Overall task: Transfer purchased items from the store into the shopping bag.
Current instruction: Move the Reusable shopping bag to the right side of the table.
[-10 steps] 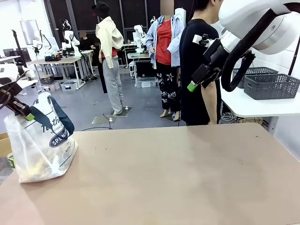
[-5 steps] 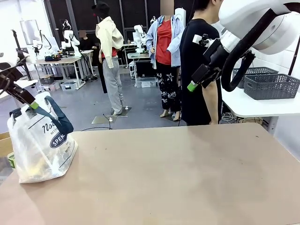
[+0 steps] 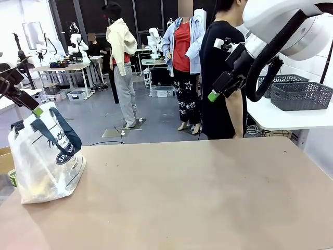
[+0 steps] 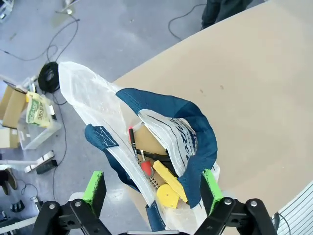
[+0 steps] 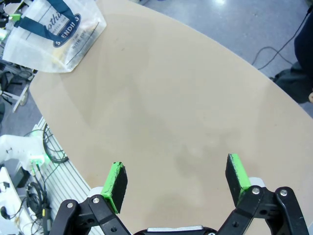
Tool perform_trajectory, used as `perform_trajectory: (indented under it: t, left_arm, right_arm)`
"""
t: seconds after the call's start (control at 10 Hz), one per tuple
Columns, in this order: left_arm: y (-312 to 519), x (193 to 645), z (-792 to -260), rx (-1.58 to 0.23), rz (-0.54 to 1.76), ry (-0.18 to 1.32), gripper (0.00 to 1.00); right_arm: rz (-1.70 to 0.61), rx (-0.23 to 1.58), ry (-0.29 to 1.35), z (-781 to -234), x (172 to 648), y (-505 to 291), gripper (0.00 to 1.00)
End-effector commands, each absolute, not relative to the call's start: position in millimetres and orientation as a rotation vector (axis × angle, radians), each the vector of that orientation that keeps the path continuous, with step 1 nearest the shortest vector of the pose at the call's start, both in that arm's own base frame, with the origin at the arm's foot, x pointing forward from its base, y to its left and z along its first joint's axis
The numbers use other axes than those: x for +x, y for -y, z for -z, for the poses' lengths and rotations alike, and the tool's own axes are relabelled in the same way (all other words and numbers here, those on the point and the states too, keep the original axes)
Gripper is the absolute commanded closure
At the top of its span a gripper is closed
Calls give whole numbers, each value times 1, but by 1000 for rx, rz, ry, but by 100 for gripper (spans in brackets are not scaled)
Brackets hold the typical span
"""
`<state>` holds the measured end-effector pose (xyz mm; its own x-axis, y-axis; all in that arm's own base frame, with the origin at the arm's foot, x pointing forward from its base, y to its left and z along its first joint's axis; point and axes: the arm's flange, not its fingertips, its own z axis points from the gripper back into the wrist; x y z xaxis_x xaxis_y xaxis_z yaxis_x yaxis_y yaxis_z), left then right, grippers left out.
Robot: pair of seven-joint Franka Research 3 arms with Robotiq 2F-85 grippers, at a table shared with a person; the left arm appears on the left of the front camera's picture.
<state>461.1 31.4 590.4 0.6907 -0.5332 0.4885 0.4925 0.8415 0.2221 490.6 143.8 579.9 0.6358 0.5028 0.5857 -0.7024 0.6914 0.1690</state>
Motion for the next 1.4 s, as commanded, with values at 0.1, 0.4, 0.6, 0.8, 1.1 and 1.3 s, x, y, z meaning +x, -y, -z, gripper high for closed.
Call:
perform_trajectory:
  t: [0.1, 0.4, 0.6, 0.8, 1.1, 1.3]
  left_arm:
    - [-22, 467, -617, -177, 689, 609, 0]
    - [15, 486, -625, -291, 950, 652, 0]
    - [43, 492, -612, -445, 1087, 696, 0]
    - [58, 488, -609, -573, 1124, 700, 0]
    - [63, 476, -606, -586, 1166, 704, 0]
    - [67, 470, -606, -483, 1211, 719, 0]
  right_arm:
    - [-710, 405, 533, -580, 491, -144, 0]
    - [-710, 405, 533, -580, 491, -144, 0]
    - [-710, 405, 533, -580, 491, -144, 0]
    - [-710, 405, 533, -580, 491, -144, 0]
    - [-710, 405, 533, -580, 491, -144, 0]
    - [-710, 405, 533, -580, 491, -144, 0]
